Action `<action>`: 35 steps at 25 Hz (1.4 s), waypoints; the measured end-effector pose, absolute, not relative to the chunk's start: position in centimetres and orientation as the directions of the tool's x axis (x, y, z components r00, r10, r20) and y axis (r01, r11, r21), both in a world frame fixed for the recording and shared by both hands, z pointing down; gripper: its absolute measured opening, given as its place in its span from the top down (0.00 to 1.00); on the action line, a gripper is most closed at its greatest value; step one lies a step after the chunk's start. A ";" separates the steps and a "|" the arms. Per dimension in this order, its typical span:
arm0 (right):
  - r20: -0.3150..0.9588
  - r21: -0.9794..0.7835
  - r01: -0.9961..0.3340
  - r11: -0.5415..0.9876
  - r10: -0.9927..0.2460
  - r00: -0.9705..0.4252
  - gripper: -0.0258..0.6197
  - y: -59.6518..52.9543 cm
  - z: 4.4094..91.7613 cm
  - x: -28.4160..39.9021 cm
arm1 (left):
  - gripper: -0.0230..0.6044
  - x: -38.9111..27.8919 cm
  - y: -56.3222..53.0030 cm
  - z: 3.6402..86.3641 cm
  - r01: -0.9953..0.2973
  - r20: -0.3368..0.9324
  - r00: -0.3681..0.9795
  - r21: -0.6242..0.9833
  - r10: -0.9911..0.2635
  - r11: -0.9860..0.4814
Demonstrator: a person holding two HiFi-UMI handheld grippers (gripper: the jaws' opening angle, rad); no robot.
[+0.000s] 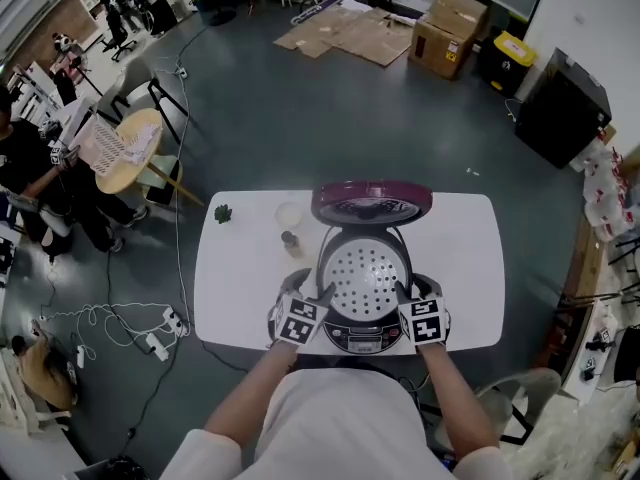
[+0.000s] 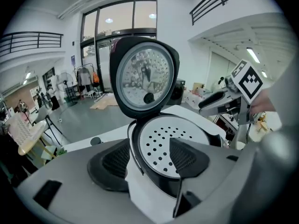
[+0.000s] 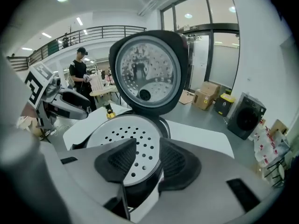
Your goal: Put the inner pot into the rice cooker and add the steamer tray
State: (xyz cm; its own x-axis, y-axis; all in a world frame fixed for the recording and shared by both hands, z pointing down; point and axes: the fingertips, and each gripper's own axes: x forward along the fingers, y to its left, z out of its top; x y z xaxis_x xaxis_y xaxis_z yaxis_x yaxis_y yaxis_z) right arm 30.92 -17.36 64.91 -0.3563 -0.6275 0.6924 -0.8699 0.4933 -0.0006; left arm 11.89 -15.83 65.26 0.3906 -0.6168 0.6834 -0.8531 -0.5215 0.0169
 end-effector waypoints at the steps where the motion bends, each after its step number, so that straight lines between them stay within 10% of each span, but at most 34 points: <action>1: 0.678 -0.002 -0.874 0.487 -0.642 -0.359 0.71 -17.0 64.2 30.7 | 0.53 11.9 -15.6 64.8 -0.846 0.673 0.406 0.020 -0.619 -0.533; 35: 0.431 0.067 -0.982 0.175 -0.893 -0.130 0.94 0.2 50.6 26.5 | 0.94 6.9 -3.4 52.7 -0.706 0.417 0.674 0.122 -0.610 -0.697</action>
